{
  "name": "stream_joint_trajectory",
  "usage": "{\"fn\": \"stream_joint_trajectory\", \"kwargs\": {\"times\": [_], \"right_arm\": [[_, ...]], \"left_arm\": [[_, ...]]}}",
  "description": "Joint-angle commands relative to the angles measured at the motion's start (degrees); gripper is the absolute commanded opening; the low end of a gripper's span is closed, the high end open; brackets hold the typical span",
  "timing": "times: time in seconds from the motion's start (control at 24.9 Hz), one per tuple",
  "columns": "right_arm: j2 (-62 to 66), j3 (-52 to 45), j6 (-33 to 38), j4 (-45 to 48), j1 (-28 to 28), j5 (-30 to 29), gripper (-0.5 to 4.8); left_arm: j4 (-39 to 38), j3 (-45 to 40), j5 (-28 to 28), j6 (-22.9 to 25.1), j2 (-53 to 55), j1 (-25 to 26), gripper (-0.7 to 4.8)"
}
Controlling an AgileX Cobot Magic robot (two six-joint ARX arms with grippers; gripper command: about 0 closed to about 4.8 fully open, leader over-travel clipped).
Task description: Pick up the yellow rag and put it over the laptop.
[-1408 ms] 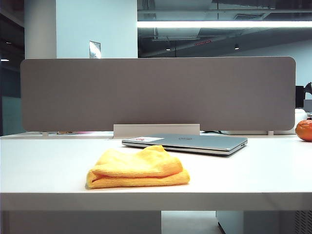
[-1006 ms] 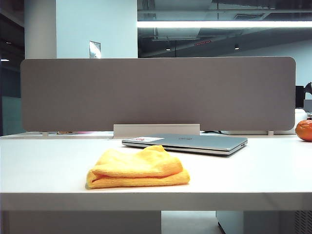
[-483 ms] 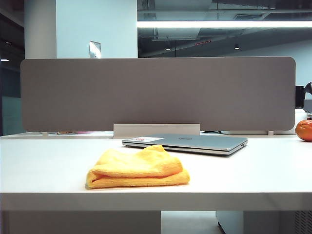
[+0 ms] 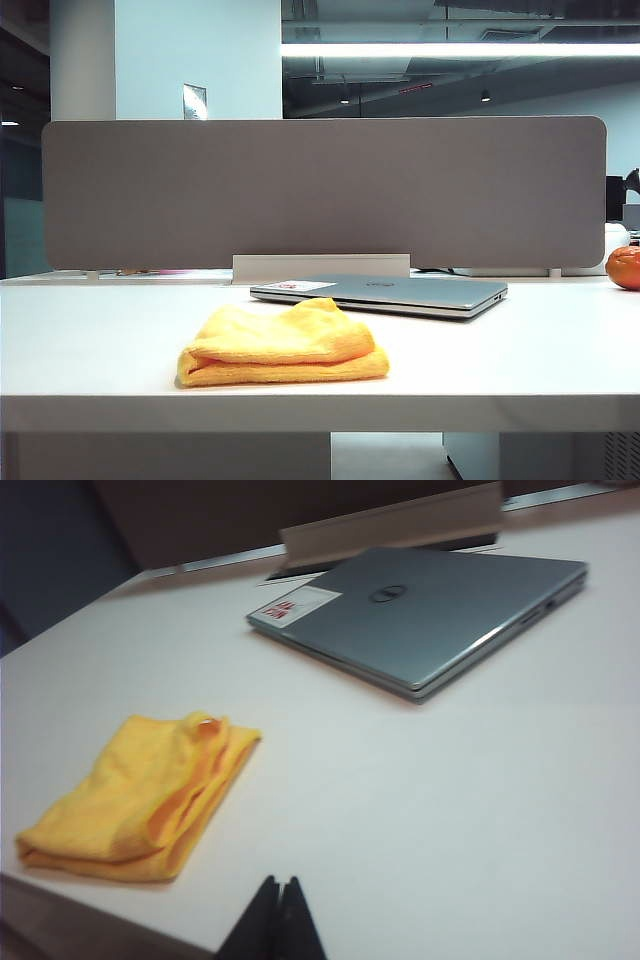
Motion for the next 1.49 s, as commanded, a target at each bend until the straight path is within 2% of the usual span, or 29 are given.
{"fn": "stream_joint_trajectory", "kwargs": {"times": [0.04,0.32,0.44,0.52,0.76,0.89,1.01,1.09,1.17,1.29,1.37,1.49], "right_arm": [[-0.04,-0.33,0.31,1.25,0.02,-3.19,0.00],[-0.04,-0.33,1.84,1.68,0.02,-11.34,0.00],[-0.04,-0.33,2.19,1.66,0.02,-13.64,-0.01],[-0.04,-0.33,2.21,1.64,0.02,-13.70,-0.01],[-0.04,-0.33,2.19,1.64,0.04,-13.68,-0.01],[-0.04,-0.33,2.19,1.66,0.02,-13.49,0.00],[-0.04,-0.33,2.19,1.66,0.02,-13.38,-0.01],[-0.02,-0.33,2.19,1.68,0.02,-13.25,-0.01],[-0.04,-0.33,2.19,1.66,0.02,-13.25,-0.01],[-0.04,-0.33,2.19,1.66,0.02,-13.27,0.00],[-0.04,-0.33,2.19,1.66,0.02,-13.09,-0.01],[-0.04,-0.33,2.19,1.66,0.02,-13.11,0.00]], "left_arm": [[0.74,0.20,0.17,0.04,0.04,0.11,-0.06],[0.85,0.31,0.26,-0.07,0.04,0.11,-0.06],[1.27,0.35,0.46,-1.97,0.04,0.11,-0.06],[1.18,1.09,2.43,-5.38,0.07,0.09,-0.06],[0.94,6.25,5.60,-5.53,3.26,0.09,-0.06],[1.14,10.67,7.02,-5.53,9.97,0.09,-0.06],[3.37,15.45,14.12,-5.70,20.02,0.04,-0.06],[4.07,18.12,17.22,-8.48,26.34,0.00,-0.06],[4.20,20.41,17.20,-11.26,32.52,-1.22,-0.06],[4.20,22.45,16.85,-11.76,38.69,-3.96,-0.06],[4.33,24.13,16.11,-11.76,44.46,-7.54,-0.06],[4.37,25.94,11.87,-11.78,51.52,-12.70,-0.05]]}}
